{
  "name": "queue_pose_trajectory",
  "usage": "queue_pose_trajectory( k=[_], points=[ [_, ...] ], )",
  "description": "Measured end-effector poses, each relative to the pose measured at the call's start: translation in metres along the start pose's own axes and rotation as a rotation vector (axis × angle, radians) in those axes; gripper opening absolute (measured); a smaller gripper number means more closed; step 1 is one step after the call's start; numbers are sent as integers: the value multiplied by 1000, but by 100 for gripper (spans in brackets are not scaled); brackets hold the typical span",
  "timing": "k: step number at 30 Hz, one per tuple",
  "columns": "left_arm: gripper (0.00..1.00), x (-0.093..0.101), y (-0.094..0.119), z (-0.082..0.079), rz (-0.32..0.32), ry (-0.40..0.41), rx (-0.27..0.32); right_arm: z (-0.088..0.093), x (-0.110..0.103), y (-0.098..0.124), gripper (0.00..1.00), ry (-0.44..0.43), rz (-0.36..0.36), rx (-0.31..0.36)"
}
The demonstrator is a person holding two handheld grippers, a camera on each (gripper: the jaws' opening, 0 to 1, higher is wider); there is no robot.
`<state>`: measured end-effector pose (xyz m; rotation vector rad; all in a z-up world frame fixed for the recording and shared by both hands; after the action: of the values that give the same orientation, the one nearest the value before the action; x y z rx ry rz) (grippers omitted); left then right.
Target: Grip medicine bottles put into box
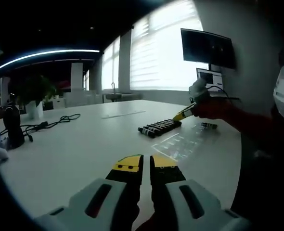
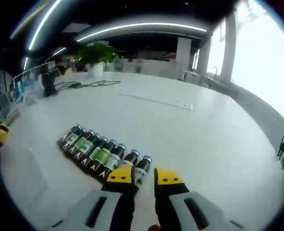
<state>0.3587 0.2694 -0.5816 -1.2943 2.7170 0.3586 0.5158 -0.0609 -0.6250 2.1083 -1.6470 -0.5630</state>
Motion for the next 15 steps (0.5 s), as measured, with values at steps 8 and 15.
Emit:
queue_pose_trajectory(
  k=[8, 15],
  points=[
    [0, 0, 0, -1, 1, 1, 3, 1, 7, 3, 12, 12, 52, -17],
    [0, 2, 0, 0, 5, 1, 1, 4, 6, 0, 13, 38, 63, -37]
  ],
)
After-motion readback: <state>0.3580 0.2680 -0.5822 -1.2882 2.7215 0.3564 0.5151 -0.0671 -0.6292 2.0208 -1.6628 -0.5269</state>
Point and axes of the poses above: the point that each gripper's makers call its tool centre point, and the gripper's own axes: y roughly backward along the fingers, x roughly to its right, z roughly out of its underside, the point moved 2 cm from there along y, roughly backward along the fingers, and after that the axes turned 11 degrees about -y, right-handed, at the moved point
